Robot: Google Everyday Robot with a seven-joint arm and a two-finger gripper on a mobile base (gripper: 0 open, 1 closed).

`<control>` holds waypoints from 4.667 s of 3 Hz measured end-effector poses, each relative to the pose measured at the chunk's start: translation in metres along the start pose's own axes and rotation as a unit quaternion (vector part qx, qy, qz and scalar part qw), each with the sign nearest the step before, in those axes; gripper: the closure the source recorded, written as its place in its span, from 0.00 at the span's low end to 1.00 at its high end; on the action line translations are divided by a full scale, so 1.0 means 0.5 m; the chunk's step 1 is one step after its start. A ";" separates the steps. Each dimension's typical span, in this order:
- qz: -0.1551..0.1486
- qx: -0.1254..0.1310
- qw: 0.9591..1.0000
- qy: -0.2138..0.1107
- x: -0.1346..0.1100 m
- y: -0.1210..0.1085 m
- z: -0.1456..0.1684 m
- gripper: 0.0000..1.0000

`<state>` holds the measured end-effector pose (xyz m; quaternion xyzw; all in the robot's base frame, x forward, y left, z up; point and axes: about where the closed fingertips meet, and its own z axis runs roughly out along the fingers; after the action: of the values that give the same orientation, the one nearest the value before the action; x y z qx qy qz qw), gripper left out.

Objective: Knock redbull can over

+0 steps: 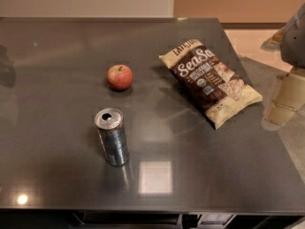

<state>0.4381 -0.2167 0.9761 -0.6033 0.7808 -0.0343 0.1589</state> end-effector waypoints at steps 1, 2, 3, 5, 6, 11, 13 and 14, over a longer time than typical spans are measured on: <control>0.000 0.000 1.000 0.000 0.000 0.000 0.000 0.00; -0.001 -0.019 1.000 -0.016 -0.024 0.003 0.015 0.00; -0.019 -0.043 0.998 -0.051 -0.095 0.012 0.048 0.00; -0.063 -0.098 0.980 -0.159 -0.254 0.072 0.111 0.00; -0.082 -0.131 0.966 -0.209 -0.328 0.120 0.144 0.00; -0.105 -0.194 0.915 -0.337 -0.490 0.238 0.210 0.00; -0.133 -0.200 0.905 -0.351 -0.510 0.263 0.208 0.24; -0.137 -0.205 0.904 -0.350 -0.513 0.268 0.205 0.46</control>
Offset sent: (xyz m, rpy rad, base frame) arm 0.0068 0.0296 -0.0168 0.0897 0.0934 0.0446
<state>0.4001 0.0782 0.8992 -0.6968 0.5741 0.3188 0.2886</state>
